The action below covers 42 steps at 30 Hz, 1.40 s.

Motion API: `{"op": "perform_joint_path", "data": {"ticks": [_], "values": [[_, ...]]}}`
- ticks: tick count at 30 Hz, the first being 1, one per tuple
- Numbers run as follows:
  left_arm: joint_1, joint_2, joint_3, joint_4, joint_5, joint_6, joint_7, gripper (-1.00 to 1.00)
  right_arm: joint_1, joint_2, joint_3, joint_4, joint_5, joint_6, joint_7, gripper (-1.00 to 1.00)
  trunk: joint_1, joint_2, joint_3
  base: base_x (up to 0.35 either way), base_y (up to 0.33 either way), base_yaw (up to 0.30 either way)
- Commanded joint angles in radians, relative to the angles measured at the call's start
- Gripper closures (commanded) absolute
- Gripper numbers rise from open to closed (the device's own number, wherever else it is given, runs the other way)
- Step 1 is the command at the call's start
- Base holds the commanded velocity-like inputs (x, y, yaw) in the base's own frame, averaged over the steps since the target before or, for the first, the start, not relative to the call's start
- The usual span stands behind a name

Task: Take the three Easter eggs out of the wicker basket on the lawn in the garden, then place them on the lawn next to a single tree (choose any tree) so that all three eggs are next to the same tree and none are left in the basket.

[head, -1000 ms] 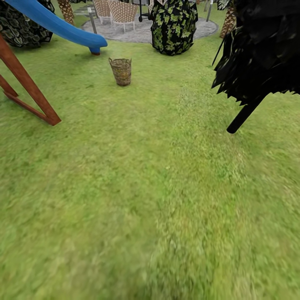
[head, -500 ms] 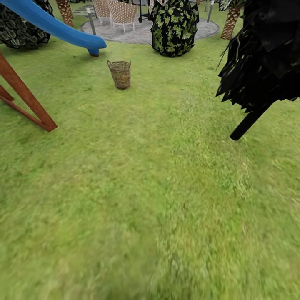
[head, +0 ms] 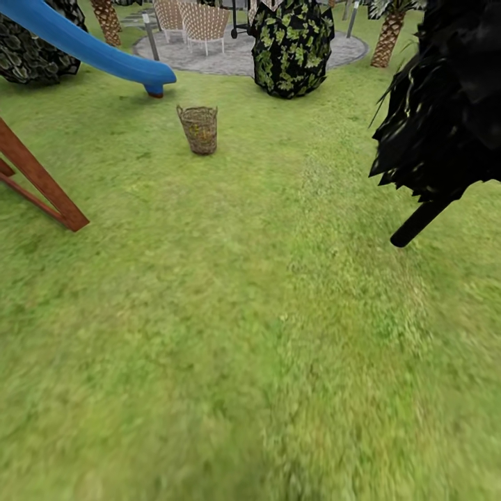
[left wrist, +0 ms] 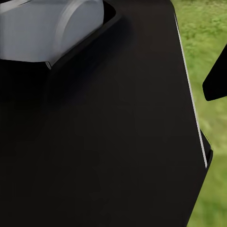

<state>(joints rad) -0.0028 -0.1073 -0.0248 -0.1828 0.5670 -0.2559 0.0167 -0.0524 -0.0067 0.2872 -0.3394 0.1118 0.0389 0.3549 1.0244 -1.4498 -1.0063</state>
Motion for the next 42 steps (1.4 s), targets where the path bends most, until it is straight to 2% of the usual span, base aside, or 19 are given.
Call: {"op": "perform_joint_path", "data": {"ticks": [1, 27, 42], "values": [[0.0, 0.0, -0.003, 0.0, 0.004, -0.003, 0.002, -1.0, 0.0, 0.0, -0.002, -0.003, 0.011, 0.004, 0.004, -1.0, 0.001, 0.0, -0.001, 0.343, 0.0, 0.0], [0.0, 0.0, -0.003, 0.0, 0.004, -0.003, 0.002, -1.0, 0.0, -0.001, -0.003, -0.003, 0.011, 0.004, 0.004, -1.0, 0.001, 0.0, -0.001, 0.343, 0.003, 0.0], [0.0, 0.0, -0.003, 0.0, 0.004, -0.003, 0.002, -1.0, 0.0, -0.001, -0.003, -0.003, 0.011, 0.004, 0.004, -1.0, 0.001, 0.0, -0.001, 0.335, 0.128, 0.0]]}}
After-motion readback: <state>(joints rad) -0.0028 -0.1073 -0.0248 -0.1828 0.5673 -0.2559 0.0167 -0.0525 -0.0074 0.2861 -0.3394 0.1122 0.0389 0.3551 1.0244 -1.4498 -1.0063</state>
